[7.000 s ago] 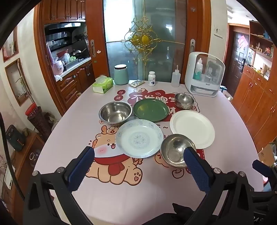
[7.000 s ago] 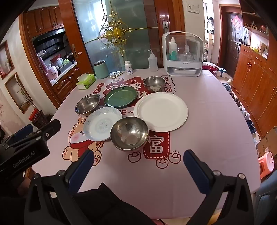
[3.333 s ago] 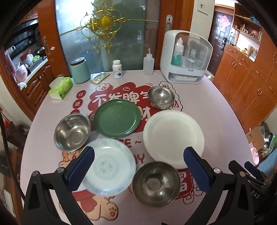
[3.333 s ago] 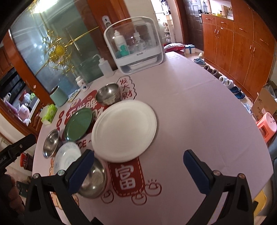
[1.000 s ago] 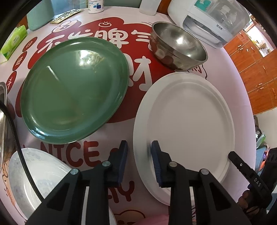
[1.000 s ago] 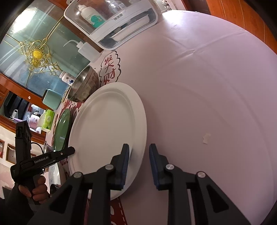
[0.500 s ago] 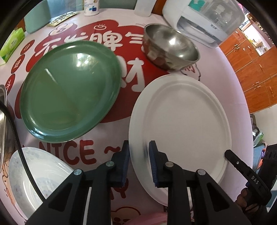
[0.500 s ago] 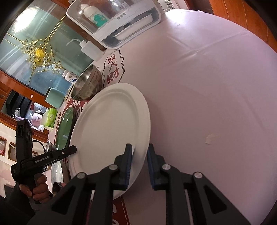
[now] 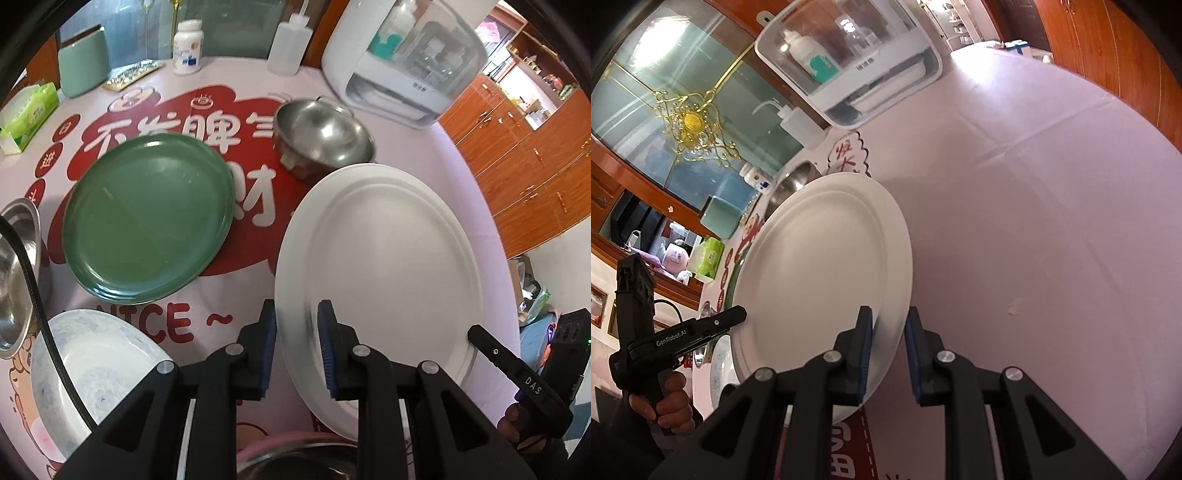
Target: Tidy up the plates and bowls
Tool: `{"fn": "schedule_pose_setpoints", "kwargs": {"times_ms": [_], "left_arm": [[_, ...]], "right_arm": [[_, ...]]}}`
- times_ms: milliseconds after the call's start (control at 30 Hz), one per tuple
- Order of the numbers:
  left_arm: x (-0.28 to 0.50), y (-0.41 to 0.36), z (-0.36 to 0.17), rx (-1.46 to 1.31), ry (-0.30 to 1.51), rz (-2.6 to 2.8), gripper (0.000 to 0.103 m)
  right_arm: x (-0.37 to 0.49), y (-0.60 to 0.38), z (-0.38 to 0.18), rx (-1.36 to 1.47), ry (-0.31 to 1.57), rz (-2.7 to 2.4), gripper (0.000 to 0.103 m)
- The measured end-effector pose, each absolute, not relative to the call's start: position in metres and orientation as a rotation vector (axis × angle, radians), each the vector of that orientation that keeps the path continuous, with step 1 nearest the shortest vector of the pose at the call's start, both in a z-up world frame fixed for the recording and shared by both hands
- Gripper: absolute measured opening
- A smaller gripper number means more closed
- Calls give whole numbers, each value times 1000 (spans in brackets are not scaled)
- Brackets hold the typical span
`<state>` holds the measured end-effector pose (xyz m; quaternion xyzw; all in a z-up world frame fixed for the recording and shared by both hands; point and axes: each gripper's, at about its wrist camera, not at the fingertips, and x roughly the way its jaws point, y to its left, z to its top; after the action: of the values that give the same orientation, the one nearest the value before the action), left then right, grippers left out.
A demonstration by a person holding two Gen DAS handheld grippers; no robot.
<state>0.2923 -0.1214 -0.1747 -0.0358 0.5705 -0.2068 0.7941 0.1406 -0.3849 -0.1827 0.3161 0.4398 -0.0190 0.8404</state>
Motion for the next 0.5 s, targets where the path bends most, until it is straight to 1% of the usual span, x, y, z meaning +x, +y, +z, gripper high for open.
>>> {"fn": "schedule_pose_setpoints", "kwargs": {"times_ms": [500], "left_arm": [[244,-104,-108,-93,1078,-474,20]], "right_arm": [[98,-372,-122,630,792,-13,17]]}}
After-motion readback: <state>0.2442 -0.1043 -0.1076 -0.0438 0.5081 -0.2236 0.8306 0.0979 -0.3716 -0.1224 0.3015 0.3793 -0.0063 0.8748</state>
